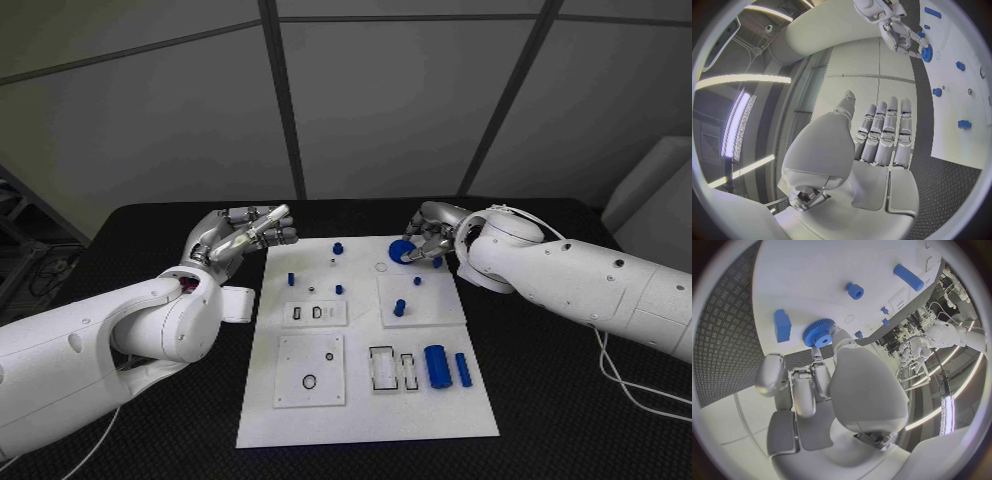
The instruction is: Assemble the parts on the task board
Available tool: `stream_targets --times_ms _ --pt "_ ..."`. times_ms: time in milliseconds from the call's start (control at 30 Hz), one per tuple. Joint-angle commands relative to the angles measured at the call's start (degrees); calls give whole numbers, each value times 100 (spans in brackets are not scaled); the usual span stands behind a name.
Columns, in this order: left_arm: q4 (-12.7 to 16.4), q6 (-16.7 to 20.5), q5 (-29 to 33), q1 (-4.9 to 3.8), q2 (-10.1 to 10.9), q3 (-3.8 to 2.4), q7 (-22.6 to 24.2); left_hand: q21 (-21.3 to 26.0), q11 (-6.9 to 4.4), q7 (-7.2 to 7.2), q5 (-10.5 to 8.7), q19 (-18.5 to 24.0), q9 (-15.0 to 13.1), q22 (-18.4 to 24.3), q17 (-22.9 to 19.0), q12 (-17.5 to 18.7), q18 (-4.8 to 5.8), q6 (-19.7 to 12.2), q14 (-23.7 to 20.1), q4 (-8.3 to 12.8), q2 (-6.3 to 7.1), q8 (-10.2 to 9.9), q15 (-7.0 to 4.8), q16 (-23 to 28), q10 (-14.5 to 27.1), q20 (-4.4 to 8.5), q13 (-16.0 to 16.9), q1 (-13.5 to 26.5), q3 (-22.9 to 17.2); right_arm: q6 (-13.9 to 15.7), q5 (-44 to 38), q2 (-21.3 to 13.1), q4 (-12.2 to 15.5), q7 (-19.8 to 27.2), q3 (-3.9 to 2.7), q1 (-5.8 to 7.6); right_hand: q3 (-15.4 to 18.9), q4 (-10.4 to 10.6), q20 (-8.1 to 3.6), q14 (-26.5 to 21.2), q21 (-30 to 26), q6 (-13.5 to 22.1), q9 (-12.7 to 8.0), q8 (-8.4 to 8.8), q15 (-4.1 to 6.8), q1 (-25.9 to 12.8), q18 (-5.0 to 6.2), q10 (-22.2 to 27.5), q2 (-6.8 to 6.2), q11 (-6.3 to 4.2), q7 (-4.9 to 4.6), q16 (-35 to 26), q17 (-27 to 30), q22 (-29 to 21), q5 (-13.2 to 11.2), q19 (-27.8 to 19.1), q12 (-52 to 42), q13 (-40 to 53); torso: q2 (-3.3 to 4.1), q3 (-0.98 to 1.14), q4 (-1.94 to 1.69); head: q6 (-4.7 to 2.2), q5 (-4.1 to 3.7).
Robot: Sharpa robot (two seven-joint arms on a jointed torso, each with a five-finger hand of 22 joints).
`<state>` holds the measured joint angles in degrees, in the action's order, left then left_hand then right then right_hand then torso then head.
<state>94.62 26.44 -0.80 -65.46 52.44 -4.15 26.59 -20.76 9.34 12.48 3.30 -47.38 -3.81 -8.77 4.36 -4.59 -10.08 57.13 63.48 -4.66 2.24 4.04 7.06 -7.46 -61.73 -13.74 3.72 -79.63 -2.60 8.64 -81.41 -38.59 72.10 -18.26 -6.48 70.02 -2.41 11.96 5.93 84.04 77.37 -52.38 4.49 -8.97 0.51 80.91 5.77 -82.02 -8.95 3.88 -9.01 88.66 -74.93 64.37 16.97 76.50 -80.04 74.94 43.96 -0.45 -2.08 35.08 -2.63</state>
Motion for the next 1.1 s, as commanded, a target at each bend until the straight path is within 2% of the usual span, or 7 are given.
stream_targets --times_ms 33,233,367,500,700,900,1100 --pt "3 -66 -48 -9 -8 -5 -4 -25 16 11 -36 -48 5 4 9 18 -47 20 29 28 -69 -25 5 37 -28 -2 -4 7 1 -84 -50 18 -6 -20 -6 12 -5 43 -7 530 44 -61 11 -45 -24 8 -81 -60 87 3 19 30 -1199 16 22 35 -52 335 0 -1 3 9 2" --pt "-2 -75 -48 -9 -4 -5 -15 -25 16 11 -36 -48 5 4 9 18 -47 20 29 28 -69 -25 5 37 -28 -2 -4 7 1 -135 -177 29 -10 -52 -6 12 -92 -28 -22 536 74 -279 45 -185 0 118 -87 -122 206 -31 59 41 -1230 67 6 52 -159 463 -1 0 3 14 8" --pt "1 -102 -48 -9 1 -5 -24 -26 18 12 -36 -49 5 4 9 20 -46 19 30 29 -70 -26 6 38 -27 -2 -4 8 2 -128 -203 24 -6 -52 -6 12 -228 -109 -47 538 97 -451 61 -266 30 237 -93 -220 300 -67 101 45 -1240 109 -195 67 -293 625 0 -1 5 19 21" --pt "3 -115 -48 -9 5 -5 -28 -27 18 13 -36 -50 5 4 9 21 -46 18 30 30 -70 -26 6 40 -26 -2 -4 8 3 -10 -338 29 25 -20 -5 12 -389 -186 -79 546 134 -623 75 -326 70 334 -106 -303 383 -117 161 57 -1278 180 -276 100 -402 758 -2 2 6 19 21" --pt "5 -123 -48 -9 5 -5 -32 -27 18 13 -36 -50 5 4 9 21 -46 18 30 30 -70 -26 6 40 -26 -2 -4 8 3 240 -683 53 124 56 -5 11 -482 -230 -105 553 167 -704 78 -330 97 361 -118 -359 400 -148 194 68 -1311 246 -285 133 -471 844 -1 3 0 11 22" --pt "4 -129 -48 -8 4 -5 -36 -27 18 13 -36 -50 5 4 9 21 -46 18 30 30 -70 -26 6 40 -26 -2 -4 8 3 551 -973 41 381 112 -5 9 -585 -261 -124 561 198 -723 62 -283 108 337 -131 -377 365 -155 195 81 -1349 305 -146 163 -495 877 -3 2 -3 4 37" --pt "3 -118 -48 -7 -2 -5 -48 -28 20 13 -36 -51 6 4 9 24 -45 17 30 32 -73 -28 8 43 -25 -2 -4 9 4 779 -1305 58 824 71 -6 9 -627 -265 -127 568 218 -720 53 -256 108 314 -139 -365 349 -151 190 91 -1379 346 -99 183 -483 865 -4 -1 -1 -3 67"
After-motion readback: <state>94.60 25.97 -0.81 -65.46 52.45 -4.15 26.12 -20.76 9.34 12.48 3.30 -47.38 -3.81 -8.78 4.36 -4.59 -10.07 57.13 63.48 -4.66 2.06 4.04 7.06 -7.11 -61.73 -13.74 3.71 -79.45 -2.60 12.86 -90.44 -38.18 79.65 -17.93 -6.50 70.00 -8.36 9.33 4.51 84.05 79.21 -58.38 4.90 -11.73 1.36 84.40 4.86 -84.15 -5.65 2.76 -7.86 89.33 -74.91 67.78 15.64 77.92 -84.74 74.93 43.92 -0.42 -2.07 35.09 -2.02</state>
